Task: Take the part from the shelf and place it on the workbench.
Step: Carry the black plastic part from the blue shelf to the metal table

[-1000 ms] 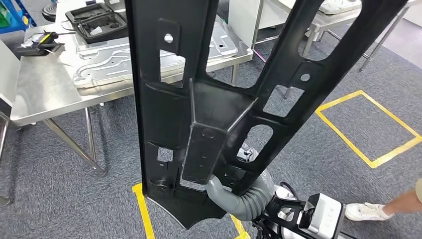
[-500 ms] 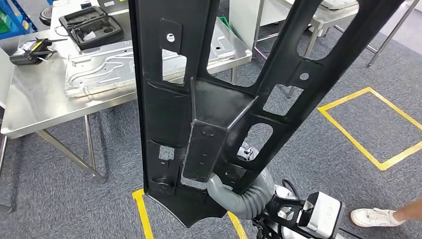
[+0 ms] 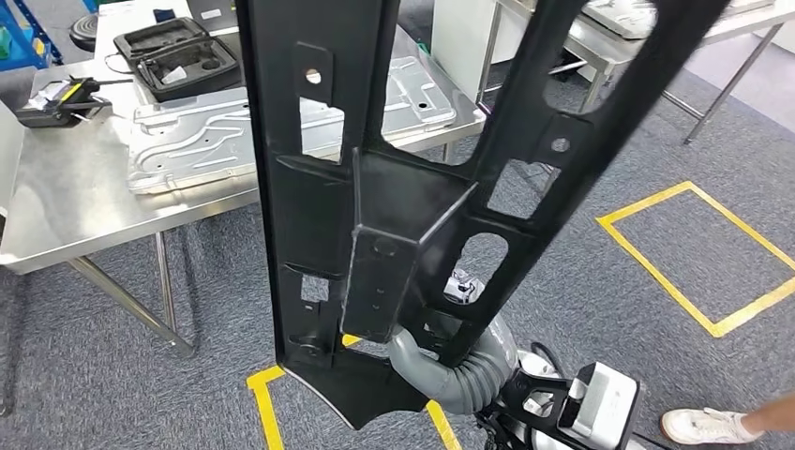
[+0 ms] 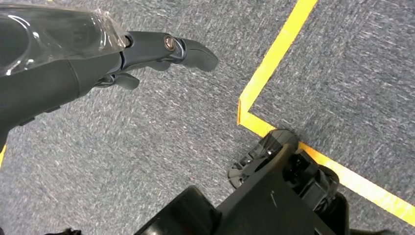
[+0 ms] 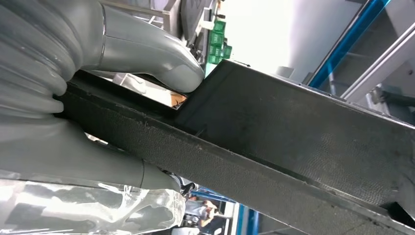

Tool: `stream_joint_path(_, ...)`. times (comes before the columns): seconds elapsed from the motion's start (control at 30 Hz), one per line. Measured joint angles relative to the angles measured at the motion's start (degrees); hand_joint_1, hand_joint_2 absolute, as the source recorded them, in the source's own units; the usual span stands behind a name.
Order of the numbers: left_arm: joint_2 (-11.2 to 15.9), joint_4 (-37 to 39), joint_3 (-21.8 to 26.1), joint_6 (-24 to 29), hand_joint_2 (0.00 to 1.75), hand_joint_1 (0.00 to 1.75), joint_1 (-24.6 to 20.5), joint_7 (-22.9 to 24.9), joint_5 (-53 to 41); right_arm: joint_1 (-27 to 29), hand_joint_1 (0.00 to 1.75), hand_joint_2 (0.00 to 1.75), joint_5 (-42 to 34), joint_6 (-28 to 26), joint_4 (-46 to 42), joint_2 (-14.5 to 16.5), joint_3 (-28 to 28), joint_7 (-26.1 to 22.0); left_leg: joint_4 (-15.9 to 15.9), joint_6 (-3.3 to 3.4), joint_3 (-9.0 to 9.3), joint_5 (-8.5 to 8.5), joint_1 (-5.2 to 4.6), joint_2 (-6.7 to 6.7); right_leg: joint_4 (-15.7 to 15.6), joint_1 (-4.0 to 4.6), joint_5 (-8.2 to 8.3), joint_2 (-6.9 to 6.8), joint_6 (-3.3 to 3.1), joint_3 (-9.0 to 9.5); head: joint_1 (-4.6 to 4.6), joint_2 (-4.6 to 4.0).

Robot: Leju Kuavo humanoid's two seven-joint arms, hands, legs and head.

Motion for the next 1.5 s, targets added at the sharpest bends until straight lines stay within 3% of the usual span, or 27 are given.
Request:
stream_joint_path(0.03,-0.03,0.0,-0.04,-0.08,1.75,0.0,0.05,0.01,-0.02,0.06,1.75,1.75,0.05,-0.04,0.0,-0.1,-0.01,0.12,0.01,-0.13,0.47,-0.35,0.04,-0.11,-2.16,-0.01,2.23,-0.03,-0.01,0.27,0.0,0.0)
stream_joint_path(0.1,-0.1,0.0,-0.19,-0.26,1.75,0.0,0.17,0.03,-0.08,0.08,1.75,1.75,0.21,-0.1,-0.01,-0.27,-0.02,0.28,0.04,-0.63,1.52,-1.23,0.02,-0.26,-10.37,-0.03,7.3,-0.26,0.0,3.27,-0.01,0.0)
stream_joint_path(0.17,-0.14,0.0,-0.29,-0.36,1.75,0.0,0.21,0.1,-0.14,0.17,1.75,1.75,0.44,-0.17,-0.09,-0.37,-0.05,0.45,0.08,-1.2,2.01,-2.19,-0.25,-0.27,-15.6,-0.05,9.24,-0.3,-0.42,5.37,-0.06,0.0)
stream_joint_path(0.27,-0.11,0.0,-0.34,-0.37,1.75,0.0,0.19,0.2,-0.17,0.52,1.75,1.75,0.62,-0.34,-0.22,-0.54,-0.14,0.79,-0.01,-1.79,2.25,-3.03,-0.29,-0.2,-16.3,0.04,8.7,-0.05,-1.46,5.64,-0.11,0.0)
stream_joint_path(0.33,-0.09,0.0,-0.41,-0.34,1.75,0.0,0.15,0.28,-0.19,0.7,1.75,1.75,0.66,-0.44,-0.4,-0.69,-0.26,0.96,2.82,-2.38,1.1,-4.46,-0.11,-0.13,-16.36,-0.07,8.42,-0.05,-2.07,5.93,-0.13,0.0)
stream_joint_path(0.43,-0.05,0.0,-0.51,-0.21,1.75,0.0,-0.48,0.24,-0.16,0.82,1.75,1.75,0.67,-0.53,-0.74,-0.77,-0.52,1.01,14.65,-3.03,-5.47,-8.7,-0.05,-0.04,-16.37,-0.01,7.78,-0.22,-2.61,6.52,-0.16,0.0)
stream_joint_path(0.47,-0.04,0.0,-0.51,-0.17,1.75,0.0,-0.75,0.21,-0.15,0.9,1.75,1.75,0.66,-0.54,-0.77,-0.8,-0.57,1.04,17.55,-3.0,-7.37,-9.16,-0.08,-0.03,-16.37,0.07,7.5,-0.25,-2.67,6.84,-0.16,0.0)
stream_joint_path(0.5,-0.04,0.0,-0.52,-0.15,1.75,0.0,-0.94,0.2,-0.15,0.99,1.75,1.75,0.67,-0.54,-0.77,-0.84,-0.58,1.08,18.25,-2.8,-8.25,-8.41,-0.17,-0.03,-16.37,0.2,7.17,-0.23,-2.71,7.28,-0.16,0.0)
stream_joint_path(0.53,-0.04,0.0,-0.56,-0.14,1.75,0.0,-0.98,0.2,-0.16,1.06,1.75,1.75,0.68,-0.54,-0.8,-0.87,-0.59,1.12,16.5,-2.42,-7.95,-6.42,-0.3,-0.03,-16.38,0.34,6.81,-0.14,-2.74,7.84,-0.16,0.0)
stream_joint_path(0.6,0.02,0.02,-0.67,-0.16,1.75,0.0,-0.76,0.26,-0.17,1.14,1.75,1.75,0.74,-0.54,-0.93,-0.95,-0.62,1.19,8.59,-0.98,-5.23,-1.05,-0.84,-0.03,-16.46,0.57,6.03,0.04,-2.73,9.03,-0.13,-0.01)
stream_joint_path(0.67,0.08,0.05,-0.77,-0.18,1.75,0.0,-0.53,0.37,-0.19,1.23,1.75,1.75,0.81,-0.55,-1.09,-1.04,-0.69,1.26,2.7,0.26,-3.15,1.56,-1.47,0.03,-16.58,0.56,5.55,0.18,-2.46,9.46,-0.09,-0.01)
stream_joint_path(0.73,0.08,0.07,-0.79,-0.2,1.75,0.0,-0.47,0.41,-0.22,1.43,1.75,1.75,0.96,-0.58,-1.14,-1.1,-0.74,1.36,1.25,0.59,-2.79,1.45,-1.85,0.04,-16.81,0.34,5.34,0.2,-1.94,9.4,-0.07,0.0)
stream_joint_path(0.83,-0.01,0.05,-0.83,-0.22,1.75,0.0,-0.45,0.41,-0.33,1.64,1.75,1.75,1.21,-0.7,-1.43,-1.25,-0.89,1.43,-0.49,0.59,-1.13,1.49,-1.23,0.01,-15.26,0.52,4.21,-0.01,-1.18,9.12,0.02,-0.01)
stream_joint_path(0.87,-0.05,0.04,-0.86,-0.25,1.75,0.0,-0.41,0.43,-0.37,1.69,1.75,1.75,1.26,-0.73,-1.54,-1.33,-0.94,1.43,-0.98,0.6,-0.4,1.42,-0.92,0.05,-12.72,0.57,3.13,-0.08,-0.95,7.91,0.07,-0.01)
stream_joint_path(0.93,-0.15,0.04,-0.96,-0.29,1.75,0.0,-0.33,0.46,-0.41,1.88,1.75,1.75,1.32,-0.74,-1.6,-1.44,-0.99,1.47,-1.15,0.72,0.45,0.84,-0.76,0.11,-4.86,0.31,0.57,-0.14,-0.48,3.15,0.14,0.0)
stream_joint_path(0.97,-0.2,0.05,-1.02,-0.32,1.75,0.0,-0.26,0.47,-0.42,2.05,1.75,1.75,1.33,-0.75,-1.6,-1.5,-0.99,1.51,-1.15,0.67,0.84,0.47,-0.7,0.1,-1.64,0.11,0.09,-0.16,-0.24,0.78,0.15,0.0)
stream_joint_path(1.0,-0.23,0.05,-1.07,-0.32,1.75,0.0,-0.18,0.47,-0.42,2.2,1.75,1.75,1.4,-0.77,-1.6,-1.55,-0.99,1.56,-1.14,0.59,1.31,0.03,-0.63,0.06,-0.22,-0.08,0.7,-0.18,0.0,-0.8,0.15,0.0)
stream_joint_path(1.03,-0.25,0.05,-1.1,-0.33,1.75,0.0,-0.08,0.48,-0.42,2.29,1.75,1.75,1.52,-0.78,-1.6,-1.6,-0.99,1.61,-1.12,0.44,1.91,-0.46,-0.51,0.0,-1.29,-0.24,2.57,-0.21,0.21,-1.09,0.15,0.0)
stream_joint_path(1.07,-0.26,0.05,-1.14,-0.33,1.75,0.0,0.02,0.48,-0.42,2.33,1.75,1.75,1.69,-0.79,-1.6,-1.64,-0.99,1.69,-1.09,0.21,2.65,-1.04,-0.36,-0.06,-4.65,-0.4,5.43,-0.27,0.43,-0.16,0.15,0.0)
stream_joint_path(1.13,-0.26,0.06,-1.19,-0.33,1.75,0.0,0.09,0.47,-0.45,2.33,1.75,1.75,2.13,-0.77,-1.61,-1.68,-0.99,1.93,-0.91,-0.49,3.76,-2.4,-0.28,-0.16,-12.67,-0.62,9.92,-0.42,0.75,2.98,0.15,0.0)
stream_joint_path(1.17,-0.26,0.07,-1.2,-0.33,1.75,0.0,0.05,0.46,-0.48,2.33,1.75,1.75,2.34,-0.76,-1.67,-1.68,-0.99,2.09,-0.84,-0.84,3.98,-2.94,-0.36,-0.17,-15.13,-0.64,10.74,-0.44,0.58,4.03,0.13,0.01)
stream_joint_path(1.2,-0.25,0.08,-1.21,-0.33,1.75,0.0,-0.01,0.46,-0.5,2.33,1.75,1.75,2.57,-0.75,-1.74,-1.68,-0.99,2.24,-0.83,-1.12,4.0,-3.36,-0.49,-0.17,-16.08,-0.58,10.54,-0.43,0.24,4.45,0.09,0.01)
stream_joint_path(1.3,-0.24,0.09,-1.23,-0.36,1.75,0.0,-0.15,0.48,-0.55,2.34,1.75,1.75,3.02,-0.72,-1.97,-1.82,-1.01,2.69,-0.59,-1.8,4.13,-4.25,-0.42,-0.06,-16.14,-0.45,9.61,-0.28,-1.13,4.53,0.03,0.01)
stream_joint_path(1.37,-0.24,0.09,-1.23,-0.35,1.75,0.0,-0.3,0.48,-0.54,2.27,1.75,1.75,3.15,-0.65,-2.13,-1.87,-1.02,2.96,3.47,-2.47,2.16,-6.12,-0.17,0.01,-16.22,-0.6,9.13,-0.47,-1.78,4.96,-0.05,0.01)
stream_joint_path(1.43,-0.26,0.08,-1.19,-0.27,1.75,0.0,-0.68,0.38,-0.46,2.18,1.75,1.75,3.25,-0.56,-2.22,-1.92,-1.01,3.28,12.02,-3.01,-2.86,-9.02,-0.03,0.06,-16.24,-0.56,8.53,-0.95,-2.14,5.48,-0.12,0.0)
stream_joint_path(1.47,-0.26,0.08,-1.16,-0.24,1.75,0.0,-0.95,0.31,-0.42,2.16,1.75,1.75,3.32,-0.51,-2.23,-1.95,-1.01,3.48,15.97,-3.14,-5.46,-9.88,0.01,0.07,-16.23,-0.53,8.14,-1.19,-2.18,5.86,-0.11,0.0)
stream_joint_path(1.5,-0.26,0.07,-1.13,-0.2,1.75,0.0,-1.2,0.24,-0.38,2.16,1.75,1.75,3.4,-0.46,-2.23,-1.97,-1.0,3.64,18.12,-3.16,-7.2,-9.64,0.01,0.07,-16.23,-0.51,7.69,-1.4,-2.17,6.42,-0.11,0.0)
